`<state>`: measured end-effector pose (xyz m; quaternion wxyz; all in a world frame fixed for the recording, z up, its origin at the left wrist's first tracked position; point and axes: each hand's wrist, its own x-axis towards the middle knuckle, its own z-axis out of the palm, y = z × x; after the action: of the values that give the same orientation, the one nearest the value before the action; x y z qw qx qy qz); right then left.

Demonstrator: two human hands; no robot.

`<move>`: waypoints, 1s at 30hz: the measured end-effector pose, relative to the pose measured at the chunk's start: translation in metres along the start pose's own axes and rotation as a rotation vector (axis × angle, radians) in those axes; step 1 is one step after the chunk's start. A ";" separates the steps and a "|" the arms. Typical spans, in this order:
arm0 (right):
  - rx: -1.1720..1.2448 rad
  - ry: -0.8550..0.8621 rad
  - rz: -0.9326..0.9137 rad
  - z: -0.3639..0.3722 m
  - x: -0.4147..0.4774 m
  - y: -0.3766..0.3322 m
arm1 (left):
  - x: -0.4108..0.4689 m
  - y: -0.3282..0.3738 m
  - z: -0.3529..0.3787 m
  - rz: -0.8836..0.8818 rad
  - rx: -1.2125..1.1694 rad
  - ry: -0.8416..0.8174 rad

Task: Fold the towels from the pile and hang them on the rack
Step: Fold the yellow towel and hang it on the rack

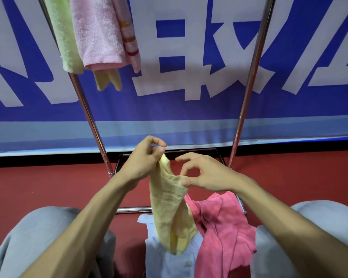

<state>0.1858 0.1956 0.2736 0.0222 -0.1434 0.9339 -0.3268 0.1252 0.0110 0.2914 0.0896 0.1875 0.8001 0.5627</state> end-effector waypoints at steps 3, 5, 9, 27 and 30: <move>0.059 -0.055 -0.027 0.003 0.003 -0.004 | -0.001 0.005 -0.002 0.066 -0.074 -0.061; 0.095 -0.042 -0.032 0.004 0.005 -0.005 | -0.001 0.007 -0.005 0.081 -0.102 -0.054; 0.225 0.000 -0.024 0.003 0.004 -0.002 | 0.000 0.008 -0.013 0.082 -0.116 -0.026; 0.194 0.190 -0.081 0.001 0.005 -0.004 | -0.003 0.004 -0.015 0.107 0.393 -0.063; 0.185 0.219 -0.043 -0.007 0.006 0.000 | -0.007 0.011 -0.017 -0.006 0.249 -0.201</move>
<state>0.1794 0.1983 0.2796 -0.0737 -0.1244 0.8932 -0.4258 0.1276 -0.0028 0.3069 0.1471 0.2502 0.8513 0.4371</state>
